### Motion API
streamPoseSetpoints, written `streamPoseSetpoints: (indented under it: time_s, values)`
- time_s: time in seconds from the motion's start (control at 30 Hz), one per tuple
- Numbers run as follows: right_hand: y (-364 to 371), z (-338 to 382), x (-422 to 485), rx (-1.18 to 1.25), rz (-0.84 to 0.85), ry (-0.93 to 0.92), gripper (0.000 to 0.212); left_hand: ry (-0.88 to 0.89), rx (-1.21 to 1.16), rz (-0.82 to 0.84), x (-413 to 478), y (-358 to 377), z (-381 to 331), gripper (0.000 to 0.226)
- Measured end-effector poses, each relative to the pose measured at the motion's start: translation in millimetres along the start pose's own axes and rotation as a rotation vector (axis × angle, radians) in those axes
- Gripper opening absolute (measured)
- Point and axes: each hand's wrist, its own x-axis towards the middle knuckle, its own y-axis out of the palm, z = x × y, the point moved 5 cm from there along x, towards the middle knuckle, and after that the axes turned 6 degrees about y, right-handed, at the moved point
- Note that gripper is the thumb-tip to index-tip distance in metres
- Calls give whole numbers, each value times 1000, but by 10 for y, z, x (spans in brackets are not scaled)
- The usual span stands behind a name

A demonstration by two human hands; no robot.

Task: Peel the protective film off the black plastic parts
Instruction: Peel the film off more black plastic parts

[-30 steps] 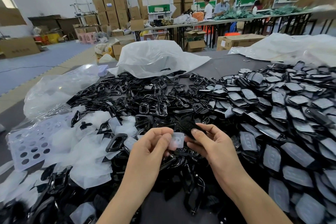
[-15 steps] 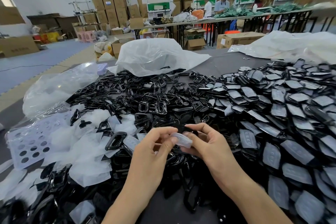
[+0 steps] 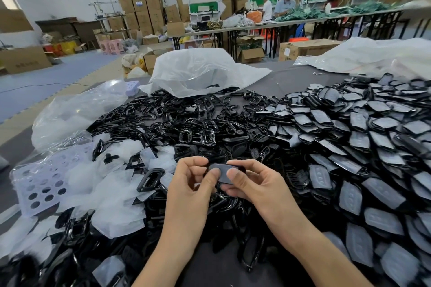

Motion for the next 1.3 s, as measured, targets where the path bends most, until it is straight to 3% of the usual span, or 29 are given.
streamPoseSetpoints:
  time_s: [0.17,0.33,0.5,0.73,0.83,0.97,1.07,1.3]
  values:
    - [-75,4,11,-75,-91,-54,19,-78,-121,124,-17,69,28,10]
    - [-117,-6,16,-117,-131,-83,8,-52,-23,160,-15,90,32,10]
    - [-109,-46,36,-95,-133,-58,17,-34,-13,98,-37,92,47,13]
    - [-97,-142,95,167,-25,121,6,0,-17,97,-61,104,46,18]
    - [-119,-140,108,182,16,137,19,9,4,110,-97,138,29,25]
    - [-141,-125,95,139,53,144,9,31,33,121,-106,148,7,33]
    - [-130,-106,86,119,76,148,14,67,43,132,-116,178,-22,34]
    - [-139,32,32,-74,64,60,6,253,212,208,-127,154,-129,29]
